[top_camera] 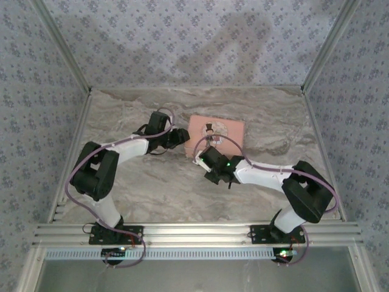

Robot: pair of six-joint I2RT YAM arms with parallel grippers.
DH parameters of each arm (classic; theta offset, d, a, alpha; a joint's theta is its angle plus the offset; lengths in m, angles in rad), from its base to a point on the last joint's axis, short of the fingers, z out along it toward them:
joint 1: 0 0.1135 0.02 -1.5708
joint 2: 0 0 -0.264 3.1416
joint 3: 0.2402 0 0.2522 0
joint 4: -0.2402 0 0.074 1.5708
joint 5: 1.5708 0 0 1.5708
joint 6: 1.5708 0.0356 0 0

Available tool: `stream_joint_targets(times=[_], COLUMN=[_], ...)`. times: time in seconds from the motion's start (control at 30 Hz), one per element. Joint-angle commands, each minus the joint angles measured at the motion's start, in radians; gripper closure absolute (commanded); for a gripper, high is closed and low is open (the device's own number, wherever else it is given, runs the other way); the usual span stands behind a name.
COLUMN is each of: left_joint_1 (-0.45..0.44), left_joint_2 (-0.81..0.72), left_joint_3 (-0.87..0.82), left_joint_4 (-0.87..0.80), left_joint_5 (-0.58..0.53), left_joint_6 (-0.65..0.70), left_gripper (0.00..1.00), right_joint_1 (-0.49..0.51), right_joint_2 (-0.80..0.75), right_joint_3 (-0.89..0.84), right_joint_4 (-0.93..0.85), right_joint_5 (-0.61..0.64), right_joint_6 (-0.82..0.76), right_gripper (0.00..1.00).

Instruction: Unlock the padlock with the key

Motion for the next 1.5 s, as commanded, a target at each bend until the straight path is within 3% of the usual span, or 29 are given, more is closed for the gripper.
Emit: stream_joint_targets(times=[0.0, 0.1, 0.23, 0.33, 0.53, 0.93, 1.47], left_joint_1=[-0.017, -0.020, -0.020, -0.018, -0.016, -0.014, -0.010], left_joint_2=[0.021, 0.026, 0.007, 0.005, 0.003, -0.015, -0.012], left_joint_3=[0.020, 0.026, 0.014, 0.017, 0.021, 0.026, 0.037], left_joint_4=[0.013, 0.000, 0.004, 0.003, -0.009, -0.028, -0.039], left_joint_5=[0.024, 0.022, 0.011, 0.012, 0.015, 0.008, 0.009], left_joint_6=[0.011, 0.014, 0.011, 0.010, 0.016, 0.019, 0.023], left_gripper=[0.57, 0.57, 0.57, 0.57, 0.57, 0.56, 0.57], right_joint_1=[0.014, 0.011, -0.006, -0.043, -0.059, -0.120, -0.142], right_joint_2=[0.020, 0.024, -0.010, -0.056, -0.123, -0.104, 0.054], right_joint_3=[0.050, 0.084, 0.093, 0.054, -0.053, -0.155, -0.143], right_joint_4=[0.032, -0.003, -0.077, -0.080, -0.038, 0.185, 0.261], right_joint_5=[0.055, 0.052, 0.020, -0.049, -0.103, -0.181, -0.151], right_joint_6=[-0.133, -0.135, 0.000, 0.172, 0.365, 0.513, 0.523], right_gripper=[1.00, 1.00, 1.00, 0.71, 0.56, 0.52, 0.54])
